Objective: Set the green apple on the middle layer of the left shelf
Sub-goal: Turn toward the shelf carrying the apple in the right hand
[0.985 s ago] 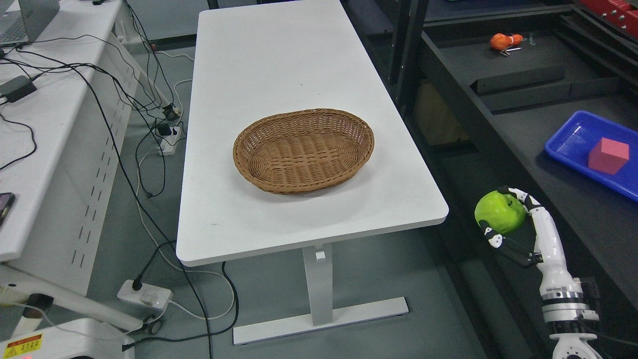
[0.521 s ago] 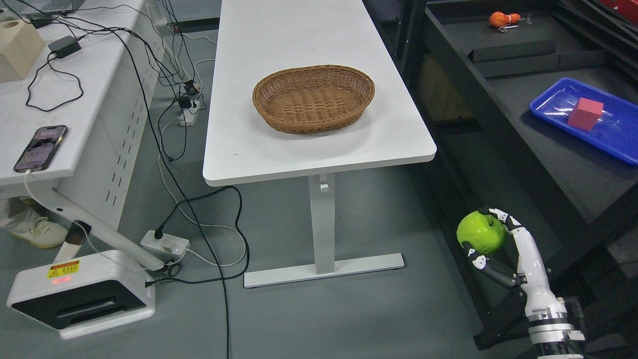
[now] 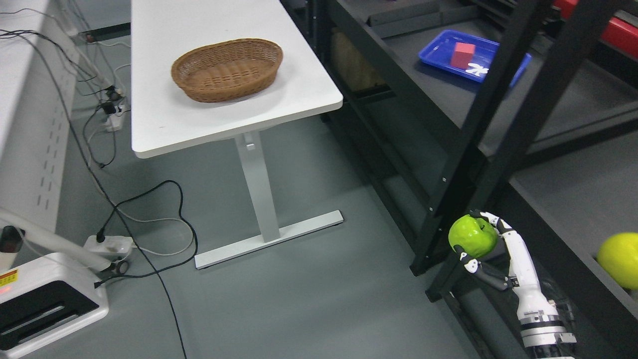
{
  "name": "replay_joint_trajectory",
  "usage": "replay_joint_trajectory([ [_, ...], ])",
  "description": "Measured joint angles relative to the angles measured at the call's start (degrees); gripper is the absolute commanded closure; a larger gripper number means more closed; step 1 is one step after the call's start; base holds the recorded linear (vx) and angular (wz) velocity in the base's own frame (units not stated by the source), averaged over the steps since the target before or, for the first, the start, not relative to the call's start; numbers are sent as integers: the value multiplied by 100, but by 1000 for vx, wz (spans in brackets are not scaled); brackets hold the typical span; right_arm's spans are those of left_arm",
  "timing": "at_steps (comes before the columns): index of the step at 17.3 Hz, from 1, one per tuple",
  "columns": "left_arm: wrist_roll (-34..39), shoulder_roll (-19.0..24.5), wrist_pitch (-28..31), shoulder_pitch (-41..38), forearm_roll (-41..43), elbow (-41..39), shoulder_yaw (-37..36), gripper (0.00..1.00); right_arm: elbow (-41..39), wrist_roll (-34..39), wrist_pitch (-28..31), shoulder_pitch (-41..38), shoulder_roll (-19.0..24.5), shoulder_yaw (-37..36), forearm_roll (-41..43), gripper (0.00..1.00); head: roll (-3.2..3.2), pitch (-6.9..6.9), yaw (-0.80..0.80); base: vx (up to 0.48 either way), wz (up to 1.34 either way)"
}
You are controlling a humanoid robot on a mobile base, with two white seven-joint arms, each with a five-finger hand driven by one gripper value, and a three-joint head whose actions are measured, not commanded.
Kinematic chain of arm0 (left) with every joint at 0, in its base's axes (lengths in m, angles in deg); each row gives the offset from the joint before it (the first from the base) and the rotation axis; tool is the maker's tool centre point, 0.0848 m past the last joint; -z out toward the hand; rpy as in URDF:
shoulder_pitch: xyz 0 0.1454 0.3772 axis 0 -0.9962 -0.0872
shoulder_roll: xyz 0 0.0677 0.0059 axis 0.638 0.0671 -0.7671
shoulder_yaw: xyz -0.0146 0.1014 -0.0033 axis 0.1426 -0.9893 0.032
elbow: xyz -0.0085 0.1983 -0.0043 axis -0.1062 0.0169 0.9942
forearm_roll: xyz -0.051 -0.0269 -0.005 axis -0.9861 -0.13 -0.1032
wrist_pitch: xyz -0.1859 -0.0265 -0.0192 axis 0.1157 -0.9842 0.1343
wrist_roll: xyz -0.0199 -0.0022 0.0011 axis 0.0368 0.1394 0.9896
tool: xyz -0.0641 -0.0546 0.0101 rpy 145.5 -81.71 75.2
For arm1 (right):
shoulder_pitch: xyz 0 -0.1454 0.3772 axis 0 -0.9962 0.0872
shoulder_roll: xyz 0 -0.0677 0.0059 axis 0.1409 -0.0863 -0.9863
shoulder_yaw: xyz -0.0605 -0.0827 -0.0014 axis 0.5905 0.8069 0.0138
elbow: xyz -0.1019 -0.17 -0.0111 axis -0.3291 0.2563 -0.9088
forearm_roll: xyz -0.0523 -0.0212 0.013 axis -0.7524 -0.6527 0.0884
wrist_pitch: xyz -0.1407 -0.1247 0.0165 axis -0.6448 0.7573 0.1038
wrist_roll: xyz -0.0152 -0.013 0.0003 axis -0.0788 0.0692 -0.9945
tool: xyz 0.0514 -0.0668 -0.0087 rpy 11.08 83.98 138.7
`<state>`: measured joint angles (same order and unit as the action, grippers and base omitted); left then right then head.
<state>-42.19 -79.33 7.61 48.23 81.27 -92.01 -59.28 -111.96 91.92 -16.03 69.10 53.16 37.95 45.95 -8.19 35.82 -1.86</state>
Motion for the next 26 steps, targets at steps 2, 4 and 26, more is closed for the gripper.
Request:
replay_joint_trajectory([
  [2,-1,0,0,2,0,0,0,0,0,-16,0,-9,5,13,1,100,0,0,0,-158,-582],
  [4,-1,0,0,2,0,0,0,0,-1,-17,0,-19,7,23,2,100,0,0,0,-116,-521],
  [26,4,0,-4,1,0,1,0,0,-6,-175,11,-299,20,-69,11,100,0,0,0,32,-320],
])
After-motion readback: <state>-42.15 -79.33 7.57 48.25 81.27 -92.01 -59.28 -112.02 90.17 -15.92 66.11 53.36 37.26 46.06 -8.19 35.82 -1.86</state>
